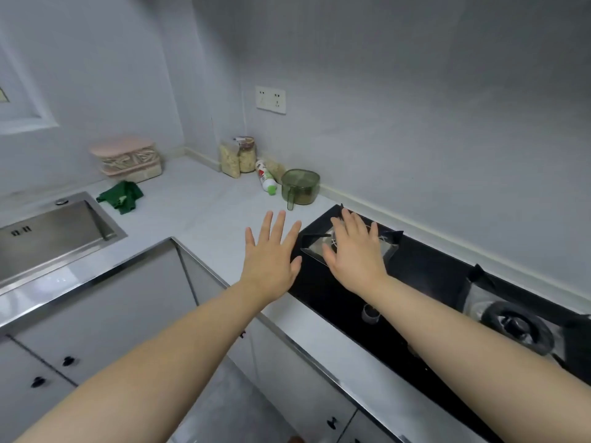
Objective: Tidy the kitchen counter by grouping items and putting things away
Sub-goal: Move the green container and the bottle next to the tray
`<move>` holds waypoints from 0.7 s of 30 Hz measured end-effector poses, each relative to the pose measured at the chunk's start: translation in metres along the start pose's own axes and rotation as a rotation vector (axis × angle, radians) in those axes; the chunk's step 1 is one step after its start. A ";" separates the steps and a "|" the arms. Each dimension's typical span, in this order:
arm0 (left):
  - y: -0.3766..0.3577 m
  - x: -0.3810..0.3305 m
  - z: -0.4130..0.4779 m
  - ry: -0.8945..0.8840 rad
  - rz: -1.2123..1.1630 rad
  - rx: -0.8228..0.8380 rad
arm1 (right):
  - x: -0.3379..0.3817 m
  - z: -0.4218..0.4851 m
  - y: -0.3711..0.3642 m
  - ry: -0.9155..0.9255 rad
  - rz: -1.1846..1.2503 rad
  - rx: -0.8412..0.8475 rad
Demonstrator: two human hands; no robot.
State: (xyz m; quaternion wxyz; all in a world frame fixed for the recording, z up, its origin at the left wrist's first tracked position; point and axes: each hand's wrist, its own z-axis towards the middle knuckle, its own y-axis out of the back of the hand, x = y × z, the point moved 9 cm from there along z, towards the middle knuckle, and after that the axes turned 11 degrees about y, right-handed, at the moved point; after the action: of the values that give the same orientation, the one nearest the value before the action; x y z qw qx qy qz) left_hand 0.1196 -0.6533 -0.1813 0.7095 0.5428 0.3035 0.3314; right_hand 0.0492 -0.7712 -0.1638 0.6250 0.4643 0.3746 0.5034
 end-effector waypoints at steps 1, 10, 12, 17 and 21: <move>-0.005 0.009 0.009 0.013 -0.001 0.010 | 0.003 0.013 -0.007 0.009 0.013 0.005; -0.039 0.061 0.134 0.054 0.035 0.080 | -0.003 0.152 -0.075 0.011 0.087 0.057; -0.046 0.072 0.158 0.057 0.021 0.089 | -0.003 0.181 -0.085 0.031 0.086 0.065; -0.073 0.102 0.203 0.117 -0.025 0.147 | 0.001 0.237 -0.118 0.045 0.149 0.087; -0.094 0.119 0.240 0.116 -0.036 0.188 | 0.002 0.271 -0.141 0.016 0.160 0.112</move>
State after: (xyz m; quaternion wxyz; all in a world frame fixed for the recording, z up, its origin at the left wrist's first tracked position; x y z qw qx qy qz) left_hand 0.3936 -0.7121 -0.2268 0.6425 0.5815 0.3835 0.3193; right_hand 0.3430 -0.8330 -0.2210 0.5527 0.5229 0.3689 0.5338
